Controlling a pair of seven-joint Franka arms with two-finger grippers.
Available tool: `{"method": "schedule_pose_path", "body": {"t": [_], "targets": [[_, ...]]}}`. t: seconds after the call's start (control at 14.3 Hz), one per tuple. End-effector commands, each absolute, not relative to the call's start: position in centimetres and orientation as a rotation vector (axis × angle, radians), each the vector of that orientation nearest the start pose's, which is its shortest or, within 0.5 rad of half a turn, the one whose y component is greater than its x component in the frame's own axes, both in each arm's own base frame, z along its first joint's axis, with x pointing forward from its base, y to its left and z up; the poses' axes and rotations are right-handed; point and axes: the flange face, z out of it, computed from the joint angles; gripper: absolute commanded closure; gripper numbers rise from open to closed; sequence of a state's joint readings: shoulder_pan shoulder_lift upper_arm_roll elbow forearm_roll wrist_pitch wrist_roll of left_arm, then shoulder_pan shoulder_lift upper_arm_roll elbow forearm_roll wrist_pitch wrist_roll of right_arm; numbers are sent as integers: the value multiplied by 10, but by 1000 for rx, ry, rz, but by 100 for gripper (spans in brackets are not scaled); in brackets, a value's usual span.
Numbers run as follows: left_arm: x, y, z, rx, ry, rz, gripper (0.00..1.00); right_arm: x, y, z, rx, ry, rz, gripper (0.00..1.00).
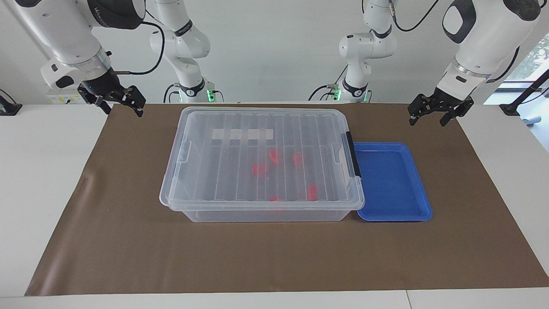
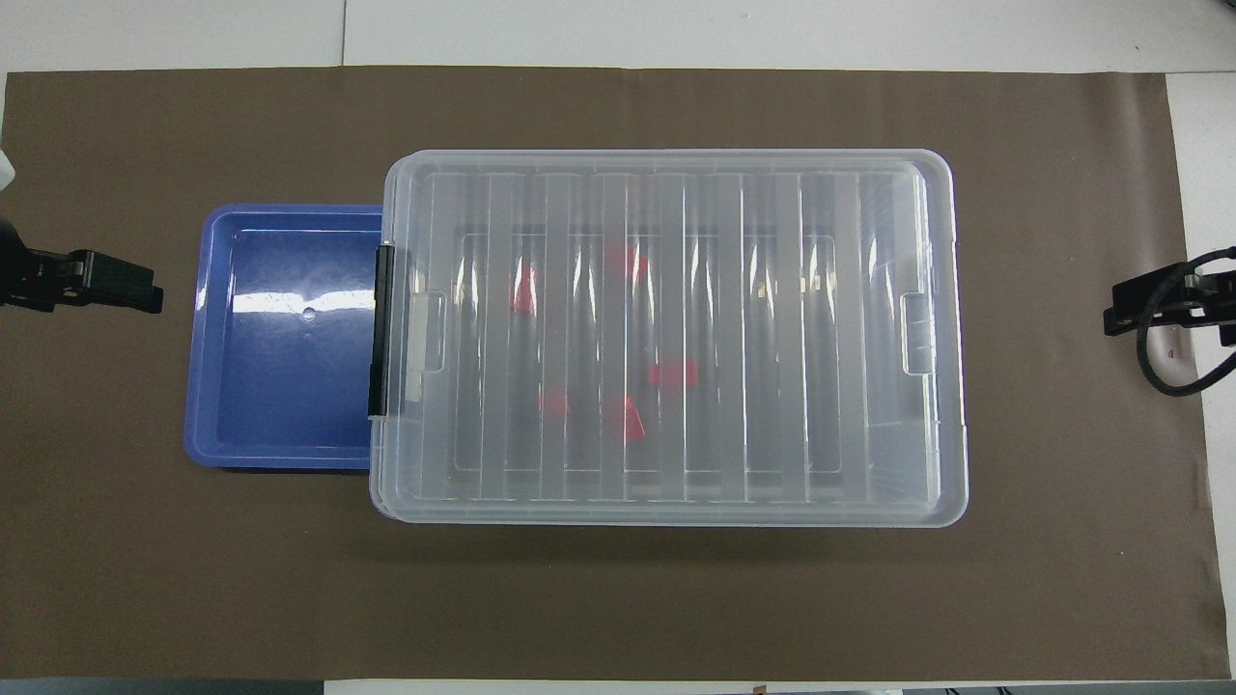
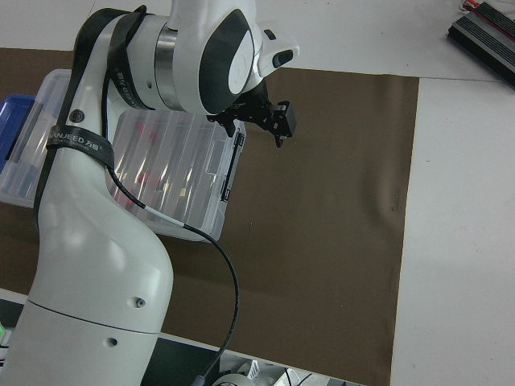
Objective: Place red block in blue tray from box
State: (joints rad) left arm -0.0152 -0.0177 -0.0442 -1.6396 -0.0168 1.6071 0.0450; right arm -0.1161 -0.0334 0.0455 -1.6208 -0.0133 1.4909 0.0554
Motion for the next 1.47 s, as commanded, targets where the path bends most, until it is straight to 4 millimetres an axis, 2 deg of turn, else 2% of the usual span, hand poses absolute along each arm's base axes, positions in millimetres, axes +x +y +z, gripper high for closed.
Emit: {"method": "schedule_pose_path", "body": {"t": [0.0,0.28,0.35,0.42,0.49,0.56,0.77,0.98,1.12,1.4], "targets": [[542,-29,614,-3121,166,17,0,526,-41,616,-3140,174,136,0],[540,-27,617,-3121,161,0,0,531,-35,614,-3133,157,92,0],[540,-28,617,-3121,163,2,0,534,-29,614,-3125,149,70,0],[539,-28,617,-3121,163,7,0,536,-14,615,-3129,123,58,0],[539,-27,617,-3121,161,7,0,537,-8,613,-3128,154,56,0],[538,-27,618,-3121,156,14,0,541,6,609,-3129,179,38,0],[536,-33,619,-3120,173,10,0,548,32,577,-3129,158,3,0],[537,-36,619,-3120,182,0,0,553,45,532,-3127,150,3,0],[537,-36,620,-3120,182,-5,0,553,46,501,-3126,155,20,0],[537,-33,620,-3120,178,-2,0,549,44,481,-3129,156,55,0]]}}
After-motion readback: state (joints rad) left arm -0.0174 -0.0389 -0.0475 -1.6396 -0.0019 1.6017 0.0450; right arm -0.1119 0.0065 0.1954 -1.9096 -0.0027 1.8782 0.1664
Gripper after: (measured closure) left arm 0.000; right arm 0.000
